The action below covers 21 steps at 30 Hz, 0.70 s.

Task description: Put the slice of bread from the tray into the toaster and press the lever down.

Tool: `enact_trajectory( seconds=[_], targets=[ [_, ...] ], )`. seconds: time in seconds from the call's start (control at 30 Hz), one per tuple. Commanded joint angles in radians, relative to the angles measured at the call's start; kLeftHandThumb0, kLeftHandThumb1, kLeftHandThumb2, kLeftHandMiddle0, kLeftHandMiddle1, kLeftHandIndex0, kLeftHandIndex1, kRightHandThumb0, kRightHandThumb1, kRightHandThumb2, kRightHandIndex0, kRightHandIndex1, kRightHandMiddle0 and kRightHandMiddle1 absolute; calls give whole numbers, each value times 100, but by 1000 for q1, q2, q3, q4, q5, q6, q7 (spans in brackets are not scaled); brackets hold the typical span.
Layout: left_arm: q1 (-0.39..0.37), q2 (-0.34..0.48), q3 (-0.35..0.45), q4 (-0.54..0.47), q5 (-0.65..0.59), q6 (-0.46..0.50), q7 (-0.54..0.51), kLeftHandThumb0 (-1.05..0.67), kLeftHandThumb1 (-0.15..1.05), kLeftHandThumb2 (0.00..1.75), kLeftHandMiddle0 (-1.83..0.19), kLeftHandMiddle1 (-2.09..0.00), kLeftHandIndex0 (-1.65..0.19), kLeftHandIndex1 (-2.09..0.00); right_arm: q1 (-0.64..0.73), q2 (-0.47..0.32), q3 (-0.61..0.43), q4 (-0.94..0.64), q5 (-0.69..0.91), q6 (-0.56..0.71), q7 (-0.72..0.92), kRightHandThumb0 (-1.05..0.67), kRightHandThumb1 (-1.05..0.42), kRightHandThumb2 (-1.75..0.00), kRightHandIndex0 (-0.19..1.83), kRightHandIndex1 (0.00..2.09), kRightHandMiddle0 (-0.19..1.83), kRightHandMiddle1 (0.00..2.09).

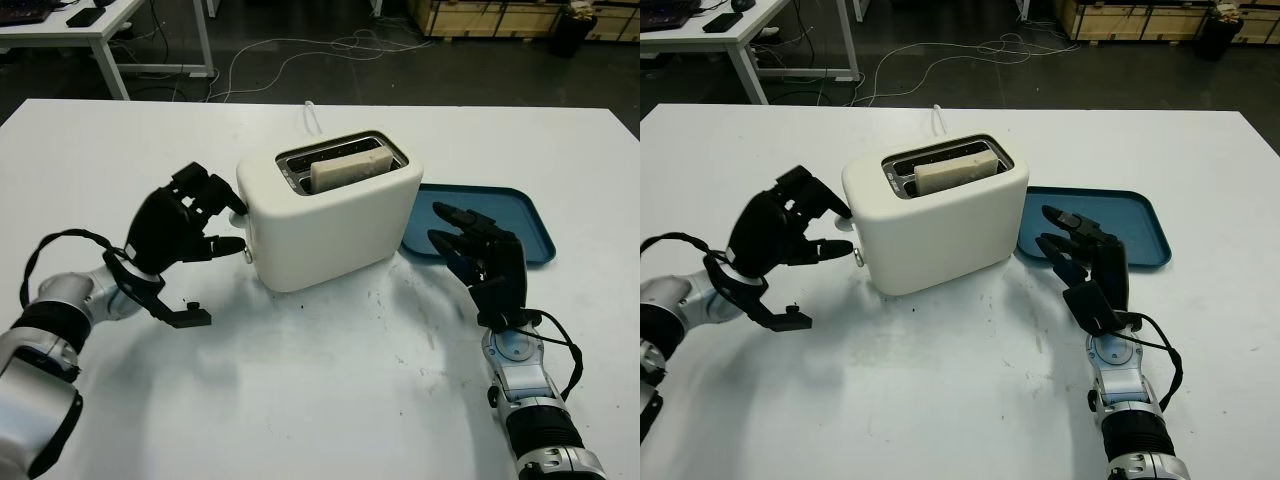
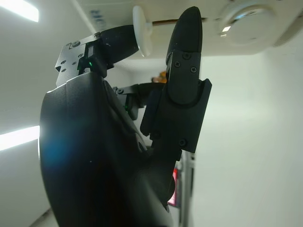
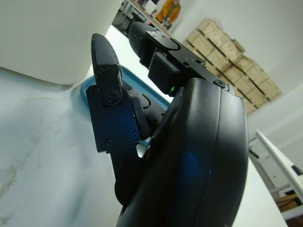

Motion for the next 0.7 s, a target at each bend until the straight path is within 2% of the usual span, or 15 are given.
enact_trajectory(
  seconds=[0.0,0.27,0.67],
  targets=[
    [25,-54,-43,32,12,9,-61,-69,92,9,-54,-175,-32,-166,10,-4,0,-11,7,-20,4,-51,-92,-12,107,2,90,0],
    [76,-105,-94,81,-33,2,-117,-74,92,7,-67,-167,-57,-146,15,-3,1,-20,8,-12,7,-52,-92,-13,107,3,90,0],
    [84,-79,-106,73,-81,-14,-149,-72,92,6,-74,-160,-67,-134,4,8,5,-10,15,-13,20,-53,-92,-13,106,3,91,1]
  ],
)
